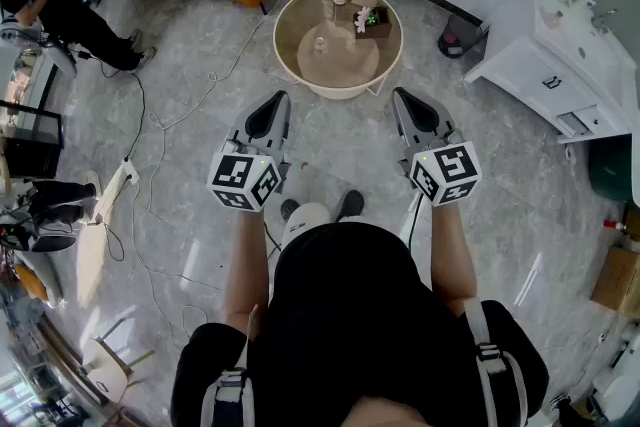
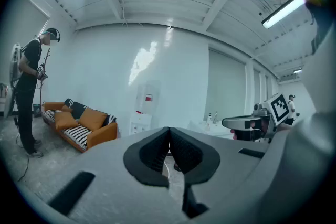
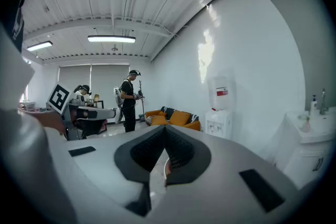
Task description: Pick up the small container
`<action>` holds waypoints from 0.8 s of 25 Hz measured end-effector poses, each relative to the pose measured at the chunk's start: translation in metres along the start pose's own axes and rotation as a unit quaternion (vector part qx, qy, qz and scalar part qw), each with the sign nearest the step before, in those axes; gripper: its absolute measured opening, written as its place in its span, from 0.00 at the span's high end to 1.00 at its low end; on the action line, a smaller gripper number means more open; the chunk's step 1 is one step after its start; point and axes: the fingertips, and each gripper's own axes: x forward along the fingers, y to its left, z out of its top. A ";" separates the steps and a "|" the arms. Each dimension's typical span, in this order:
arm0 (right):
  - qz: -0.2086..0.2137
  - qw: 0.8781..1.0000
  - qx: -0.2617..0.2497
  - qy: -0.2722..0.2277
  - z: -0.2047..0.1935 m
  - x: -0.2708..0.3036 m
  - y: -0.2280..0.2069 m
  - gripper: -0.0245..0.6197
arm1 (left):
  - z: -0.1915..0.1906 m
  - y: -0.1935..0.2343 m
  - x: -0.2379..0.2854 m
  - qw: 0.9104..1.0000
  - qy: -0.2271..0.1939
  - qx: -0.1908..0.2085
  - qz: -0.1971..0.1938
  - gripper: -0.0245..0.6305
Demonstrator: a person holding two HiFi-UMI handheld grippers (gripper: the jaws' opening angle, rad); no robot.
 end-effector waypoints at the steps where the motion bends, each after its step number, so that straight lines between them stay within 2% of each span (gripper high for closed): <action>1: 0.000 1.000 -0.001 0.001 -0.001 -0.001 0.000 0.96 | 0.001 -0.001 0.001 1.000 0.001 0.001 -0.001 0.93; 12: 0.001 1.000 -0.003 0.002 -0.007 -0.013 -0.013 0.96 | -0.002 -0.020 0.013 1.000 0.013 0.008 -0.004 0.93; 16: 0.004 1.000 0.014 -0.014 -0.009 -0.012 -0.010 0.96 | -0.006 -0.016 0.010 1.000 0.015 0.004 -0.002 0.93; 20: 0.009 1.000 0.010 -0.006 -0.015 -0.006 -0.008 0.96 | -0.011 -0.011 0.012 1.000 0.018 -0.002 0.000 0.93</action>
